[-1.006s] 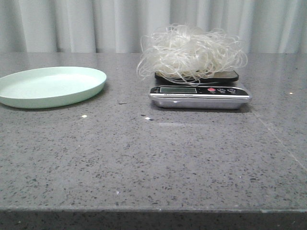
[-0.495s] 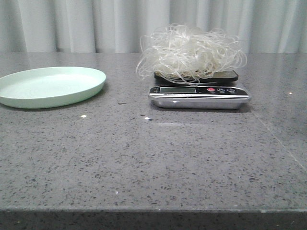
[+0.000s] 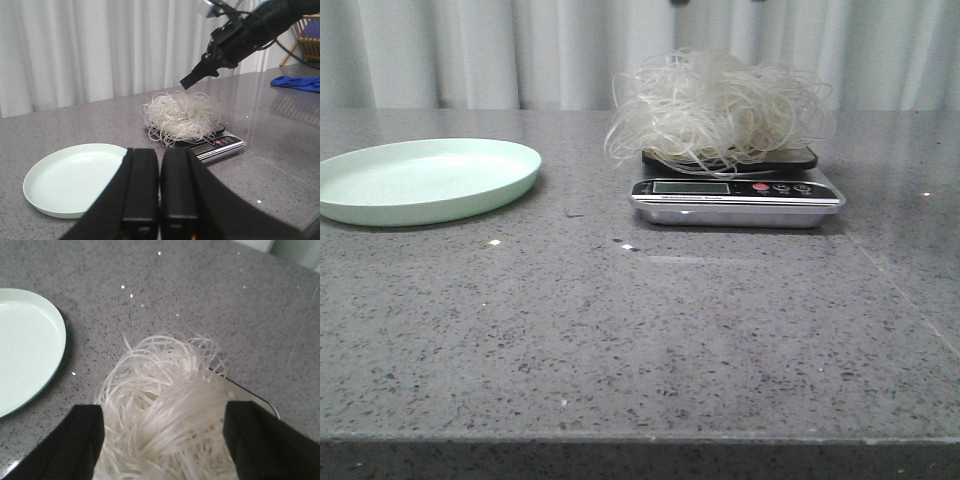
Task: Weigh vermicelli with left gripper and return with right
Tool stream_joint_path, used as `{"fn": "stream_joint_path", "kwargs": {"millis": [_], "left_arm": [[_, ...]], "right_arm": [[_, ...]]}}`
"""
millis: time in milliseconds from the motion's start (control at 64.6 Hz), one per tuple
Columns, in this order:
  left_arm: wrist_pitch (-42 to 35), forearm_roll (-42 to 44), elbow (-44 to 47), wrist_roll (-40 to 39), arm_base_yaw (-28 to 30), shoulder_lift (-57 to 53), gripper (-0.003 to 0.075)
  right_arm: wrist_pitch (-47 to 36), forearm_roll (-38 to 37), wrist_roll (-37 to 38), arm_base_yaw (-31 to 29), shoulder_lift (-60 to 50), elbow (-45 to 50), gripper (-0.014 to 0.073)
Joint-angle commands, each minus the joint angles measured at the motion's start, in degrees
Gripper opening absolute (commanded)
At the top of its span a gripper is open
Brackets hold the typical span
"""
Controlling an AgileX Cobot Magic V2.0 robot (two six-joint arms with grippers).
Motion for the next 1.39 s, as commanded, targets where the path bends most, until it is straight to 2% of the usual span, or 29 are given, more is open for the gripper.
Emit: {"fn": "stream_joint_path", "kwargs": {"millis": [0, 232, 356, 449, 495, 542, 650, 820, 1037, 1161, 1377], "left_arm": [[-4.65, -0.06, -1.4, -0.6, 0.05, 0.73, 0.0132], [-4.65, -0.06, -1.4, -0.6, 0.05, 0.73, 0.0132], [-4.65, -0.06, -1.4, -0.6, 0.05, 0.73, 0.0132], [-4.65, -0.06, -1.4, -0.6, 0.05, 0.73, 0.0132], [-4.65, -0.06, -1.4, -0.6, 0.05, 0.73, 0.0132], [-4.65, -0.06, -1.4, -0.6, 0.05, 0.73, 0.0132], [-4.65, -0.06, -1.4, -0.6, 0.05, 0.73, 0.0132], [-4.65, -0.06, -1.4, -0.6, 0.05, 0.73, 0.0132], [-4.65, -0.06, -1.4, -0.6, 0.05, 0.73, 0.0132], [-4.65, -0.06, -1.4, -0.6, 0.05, 0.73, 0.0132], [-4.65, -0.06, -1.4, -0.6, 0.05, 0.73, 0.0132]], "right_arm": [[1.4, -0.91, -0.19, 0.02, 2.09, -5.94, 0.0596], [9.0, -2.89, -0.19, -0.02, 9.72, -10.1, 0.0594], [13.11, -4.15, -0.19, -0.02, 11.95, -10.38, 0.0549], [15.19, -4.27, -0.19, -0.02, 12.9, -10.38, 0.0402], [15.49, -4.27, -0.19, -0.02, 13.09, -10.38, 0.0239], [15.35, -4.21, -0.19, -0.02, 13.02, -10.38, 0.0122], [15.36, -4.14, -0.19, 0.1, 12.84, -12.27, 0.0192], [16.45, -2.62, -0.19, 2.49, 12.56, -20.25, 0.0192], [12.61, -2.22, -0.19, 11.54, 13.73, -31.45, 0.0189], [11.55, -2.17, -0.19, 15.33, 16.18, -34.5, 0.0189], [11.18, -1.77, -0.19, 18.66, 22.9, -38.64, 0.0189]]}}
